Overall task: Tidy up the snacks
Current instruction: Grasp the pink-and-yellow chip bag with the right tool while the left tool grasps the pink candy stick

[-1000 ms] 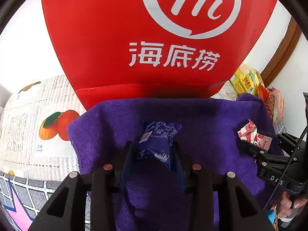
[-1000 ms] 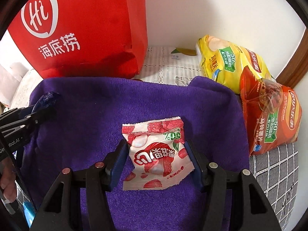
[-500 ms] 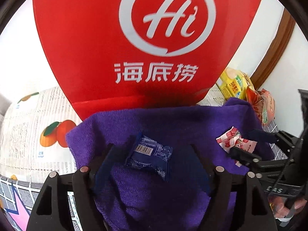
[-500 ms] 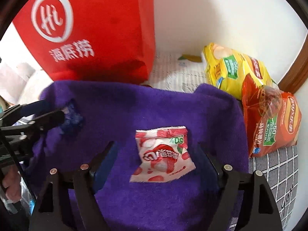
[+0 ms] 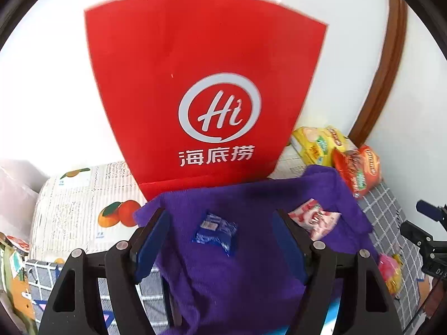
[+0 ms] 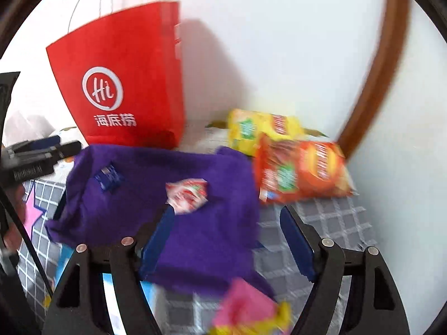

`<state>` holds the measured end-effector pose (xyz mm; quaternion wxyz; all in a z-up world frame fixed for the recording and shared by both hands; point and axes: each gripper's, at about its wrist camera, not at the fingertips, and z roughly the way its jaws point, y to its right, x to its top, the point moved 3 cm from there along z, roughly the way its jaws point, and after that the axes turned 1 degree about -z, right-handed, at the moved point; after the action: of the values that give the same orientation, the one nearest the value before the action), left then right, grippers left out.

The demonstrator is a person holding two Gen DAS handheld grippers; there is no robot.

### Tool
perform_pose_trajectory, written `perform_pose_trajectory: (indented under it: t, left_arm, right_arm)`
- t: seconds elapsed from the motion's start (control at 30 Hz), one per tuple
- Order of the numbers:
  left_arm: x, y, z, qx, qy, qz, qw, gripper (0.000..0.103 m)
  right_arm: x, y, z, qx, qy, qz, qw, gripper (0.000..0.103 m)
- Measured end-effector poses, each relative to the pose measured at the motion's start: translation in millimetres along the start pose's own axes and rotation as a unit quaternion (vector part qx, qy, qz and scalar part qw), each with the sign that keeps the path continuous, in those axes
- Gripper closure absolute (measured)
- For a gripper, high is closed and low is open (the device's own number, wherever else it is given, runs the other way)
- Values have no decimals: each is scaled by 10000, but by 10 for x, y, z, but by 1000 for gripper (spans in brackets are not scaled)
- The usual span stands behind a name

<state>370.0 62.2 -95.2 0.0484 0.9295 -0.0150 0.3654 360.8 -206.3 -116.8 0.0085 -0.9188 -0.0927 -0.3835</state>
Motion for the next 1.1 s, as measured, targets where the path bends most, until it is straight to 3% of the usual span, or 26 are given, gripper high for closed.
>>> perform_pose_trajectory:
  t: [0.2,0.4,0.57,0.87,0.9,1.0,1.1]
  left_arm:
    - [-254,-74,-283,-111,-128,-244,9996,29]
    - [-597,-96,-459,10,-281,-360,9990,29]
    - [-892,-173,-542,94,-505,-459,9976,29]
    - [-1330,-426,-829,422,-570,-514,9962,29]
    - [-1375,-454,-852,457,-585,-529,9958,29]
    - [-1480,-510,-901,520,-625,-567,9951,29]
    - [-1581,-538,-930,515,-668,-615,9945,29]
  right_arm:
    - [-468,416,-211,-127,-149,352,9992,27]
    - [-896,604,-182,154,-409,804,9958,21]
    - [-1158,589,49,238,-682,944,9929,21]
    - [-1266,427,374,338,-769,825,9930,21]
    - [-1279,418,411,352,-805,840,9926,22]
    - [-1317,394,472,467,-885,888,9910,38]
    - [-1316,396,393,462,-760,902,9919,43]
